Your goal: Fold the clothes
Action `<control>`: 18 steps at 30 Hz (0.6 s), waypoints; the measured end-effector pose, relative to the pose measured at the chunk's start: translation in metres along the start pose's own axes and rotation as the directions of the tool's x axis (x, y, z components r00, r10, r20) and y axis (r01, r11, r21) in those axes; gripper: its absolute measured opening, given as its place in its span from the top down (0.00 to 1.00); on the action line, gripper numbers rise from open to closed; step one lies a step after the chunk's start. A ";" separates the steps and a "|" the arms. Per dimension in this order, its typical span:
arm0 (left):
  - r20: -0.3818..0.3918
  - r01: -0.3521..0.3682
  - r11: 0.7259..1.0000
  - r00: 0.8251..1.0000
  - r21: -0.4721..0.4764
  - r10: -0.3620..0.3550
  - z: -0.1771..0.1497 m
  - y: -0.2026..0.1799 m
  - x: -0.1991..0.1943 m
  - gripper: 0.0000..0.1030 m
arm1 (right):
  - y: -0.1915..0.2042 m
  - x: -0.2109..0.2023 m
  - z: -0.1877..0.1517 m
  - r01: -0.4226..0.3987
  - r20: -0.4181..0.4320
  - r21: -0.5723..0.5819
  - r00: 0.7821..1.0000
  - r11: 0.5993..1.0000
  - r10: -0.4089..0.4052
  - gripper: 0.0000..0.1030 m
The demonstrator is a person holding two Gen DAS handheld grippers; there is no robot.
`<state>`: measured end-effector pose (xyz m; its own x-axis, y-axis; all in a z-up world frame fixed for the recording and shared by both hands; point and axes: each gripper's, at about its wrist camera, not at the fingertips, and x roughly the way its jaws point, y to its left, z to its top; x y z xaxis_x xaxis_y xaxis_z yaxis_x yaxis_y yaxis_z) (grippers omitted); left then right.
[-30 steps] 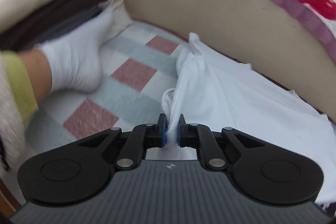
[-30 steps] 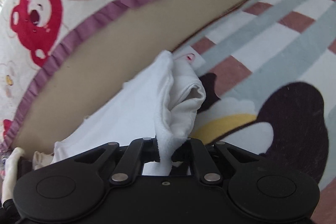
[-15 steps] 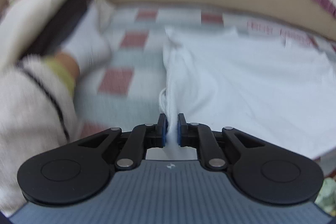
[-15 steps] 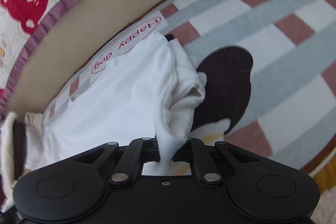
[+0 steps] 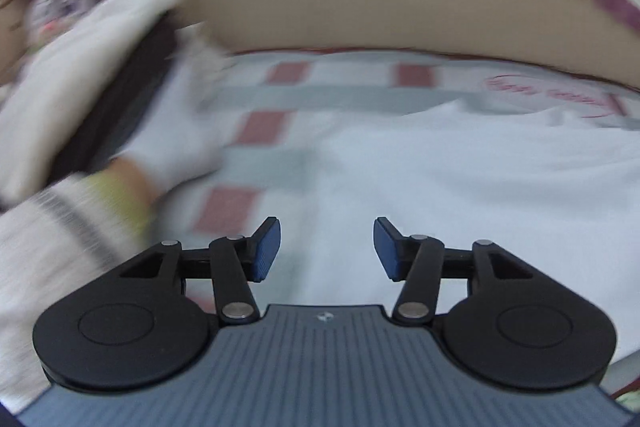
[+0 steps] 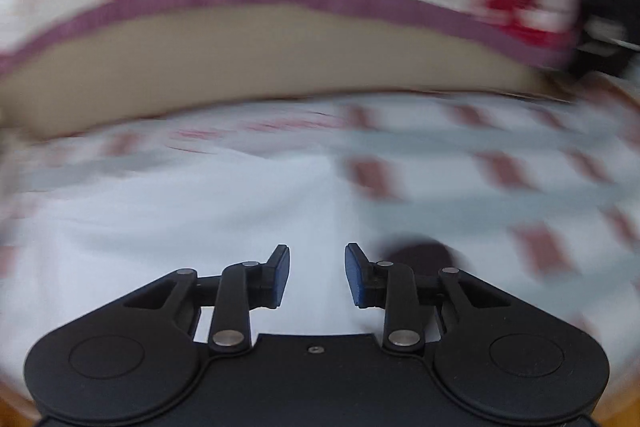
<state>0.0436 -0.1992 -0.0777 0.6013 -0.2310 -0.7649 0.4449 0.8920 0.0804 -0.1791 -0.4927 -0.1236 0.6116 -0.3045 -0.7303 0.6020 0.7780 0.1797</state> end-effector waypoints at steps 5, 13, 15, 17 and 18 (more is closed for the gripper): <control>-0.021 0.139 0.989 0.990 0.050 -0.139 0.037 -0.060 0.029 0.51 | -0.005 0.065 0.056 -0.248 -0.097 -0.047 0.965 0.968 0.242 0.70; -0.080 0.192 0.979 0.979 0.064 -0.187 0.029 -0.124 0.078 0.51 | 0.029 0.133 0.050 -0.194 -0.060 -0.249 0.981 0.949 0.185 0.65; -0.090 0.187 0.982 0.979 0.016 -0.185 0.022 -0.122 0.084 0.51 | 0.040 0.144 0.042 -0.159 -0.025 -0.370 0.987 0.915 0.161 0.65; -0.101 0.155 0.988 0.983 -0.021 -0.156 0.015 -0.118 0.089 0.51 | 0.036 0.154 0.039 -0.224 -0.078 -0.371 0.975 0.901 0.210 0.66; -0.105 0.144 0.989 0.984 -0.035 -0.147 0.011 -0.115 0.090 0.51 | 0.031 0.158 0.039 -0.278 -0.124 -0.342 0.960 0.898 0.250 0.65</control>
<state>0.0538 -0.3271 -0.1486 0.4566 -0.3176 -0.8311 0.5032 0.8625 -0.0532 -0.0439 -0.5381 -0.2083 0.6739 -0.0295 -0.7382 0.1948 0.9709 0.1391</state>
